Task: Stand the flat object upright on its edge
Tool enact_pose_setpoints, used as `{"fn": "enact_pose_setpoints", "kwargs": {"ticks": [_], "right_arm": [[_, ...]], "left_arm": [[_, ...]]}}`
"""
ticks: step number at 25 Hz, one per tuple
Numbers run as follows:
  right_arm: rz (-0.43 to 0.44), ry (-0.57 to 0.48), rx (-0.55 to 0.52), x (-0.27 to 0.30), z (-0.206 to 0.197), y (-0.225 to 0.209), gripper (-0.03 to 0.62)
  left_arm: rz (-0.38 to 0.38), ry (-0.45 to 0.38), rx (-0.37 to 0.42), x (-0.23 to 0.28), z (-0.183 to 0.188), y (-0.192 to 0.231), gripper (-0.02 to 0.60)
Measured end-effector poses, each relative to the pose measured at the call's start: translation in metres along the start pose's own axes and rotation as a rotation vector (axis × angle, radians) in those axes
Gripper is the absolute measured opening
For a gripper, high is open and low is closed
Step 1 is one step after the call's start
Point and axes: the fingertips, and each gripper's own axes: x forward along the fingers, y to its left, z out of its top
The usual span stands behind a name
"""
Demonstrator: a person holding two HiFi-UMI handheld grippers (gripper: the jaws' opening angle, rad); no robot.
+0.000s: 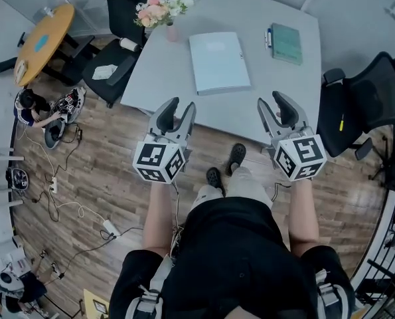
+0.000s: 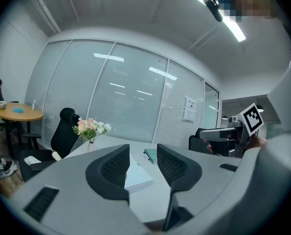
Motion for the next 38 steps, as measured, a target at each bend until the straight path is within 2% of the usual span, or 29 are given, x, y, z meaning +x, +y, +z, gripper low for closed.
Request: {"fn": "enact_pose_setpoints", "kwargs": {"ticks": [11, 23, 27, 38], "right_arm": [[0.042, 0.024, 0.025, 0.062, -0.005, -0.02, 0.167], [0.041, -0.019, 0.034, 0.14, 0.036, -0.094, 0.17], [0.058, -0.026, 0.045, 0.163, 0.043, -0.117, 0.17], [0.111, 0.036, 0.099, 0.222, 0.011, -0.18, 0.173]], "left_arm": [[0.025, 0.046, -0.003, 0.04, -0.007, 0.03, 0.169], [0.037, 0.027, 0.033, 0.126, 0.048, 0.062, 0.169], [0.048, 0.038, 0.028, 0.156, 0.055, 0.068, 0.169], [0.14, 0.09, -0.022, 0.219, 0.034, 0.091, 0.169]]}}
